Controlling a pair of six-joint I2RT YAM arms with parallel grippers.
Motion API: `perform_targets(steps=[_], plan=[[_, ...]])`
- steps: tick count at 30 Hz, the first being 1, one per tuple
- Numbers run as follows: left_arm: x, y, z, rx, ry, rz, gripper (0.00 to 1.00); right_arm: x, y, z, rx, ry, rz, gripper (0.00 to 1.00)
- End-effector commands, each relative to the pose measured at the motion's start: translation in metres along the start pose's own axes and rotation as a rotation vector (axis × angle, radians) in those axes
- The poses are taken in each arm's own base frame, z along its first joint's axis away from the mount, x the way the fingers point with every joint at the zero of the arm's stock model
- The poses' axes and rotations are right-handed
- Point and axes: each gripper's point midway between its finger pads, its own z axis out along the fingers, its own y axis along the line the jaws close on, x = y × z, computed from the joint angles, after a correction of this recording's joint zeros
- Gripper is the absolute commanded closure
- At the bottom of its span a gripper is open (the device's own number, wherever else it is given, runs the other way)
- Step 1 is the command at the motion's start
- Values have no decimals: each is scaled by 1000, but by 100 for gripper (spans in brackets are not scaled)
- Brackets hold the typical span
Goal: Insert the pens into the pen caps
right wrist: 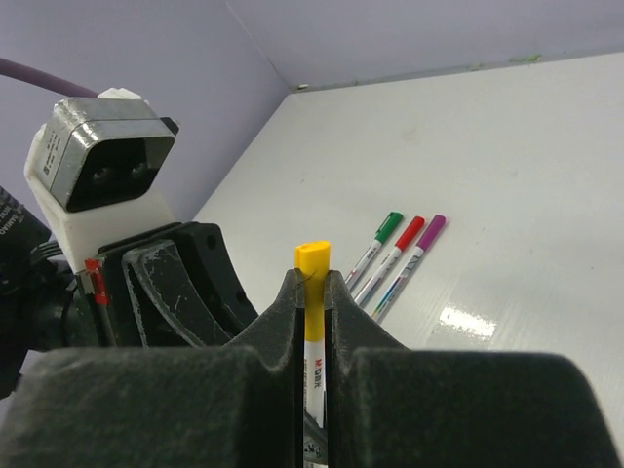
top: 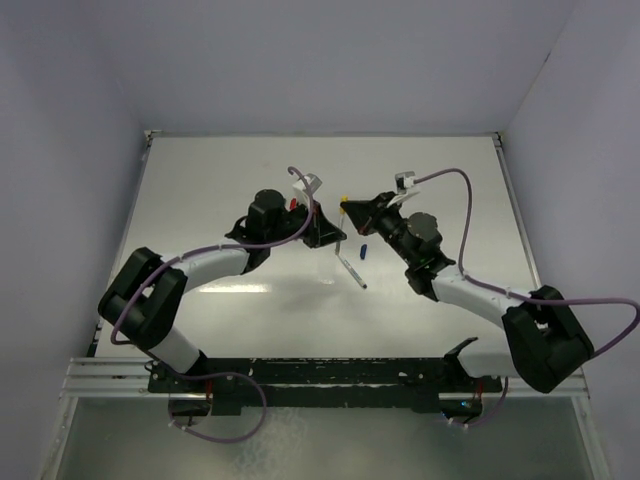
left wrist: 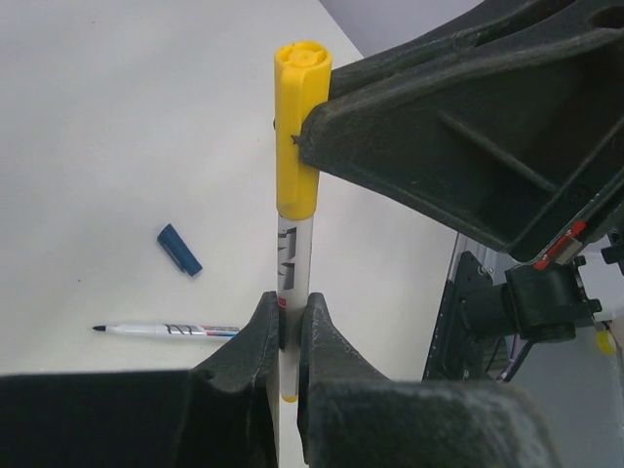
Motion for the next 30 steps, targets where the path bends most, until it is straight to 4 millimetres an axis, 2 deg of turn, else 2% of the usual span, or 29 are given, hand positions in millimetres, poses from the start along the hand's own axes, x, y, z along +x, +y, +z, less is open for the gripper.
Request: perform_targets(steps=[1,6,9,12,16,17,21,23,26,30], plan=[[-140,-13,-23,-79,-410,193,100,89,2,-19,-12,342,4,100],[-151,-6,-26,-127,-427,215,100,105,1,-16,-6,392,27,100],[-149,-1,-26,-142,-411,213,100,102,4,-12,-16,376,30,100],[-137,9,-23,-171,-367,196,100,91,5,-3,0,345,22,100],[-112,36,-23,-267,-282,176,100,64,6,9,43,288,-20,100],[-104,43,-24,-295,-257,173,100,57,9,11,46,278,-23,95],[-75,74,-29,-420,-147,156,100,-1,17,16,88,125,-110,77],[-62,88,-32,-473,-99,151,100,-28,17,13,135,61,-155,68],[-50,105,-34,-541,-49,144,100,-59,18,0,180,-25,-198,59],[-45,124,-29,-604,-2,135,100,-72,12,-19,236,-64,-221,55]])
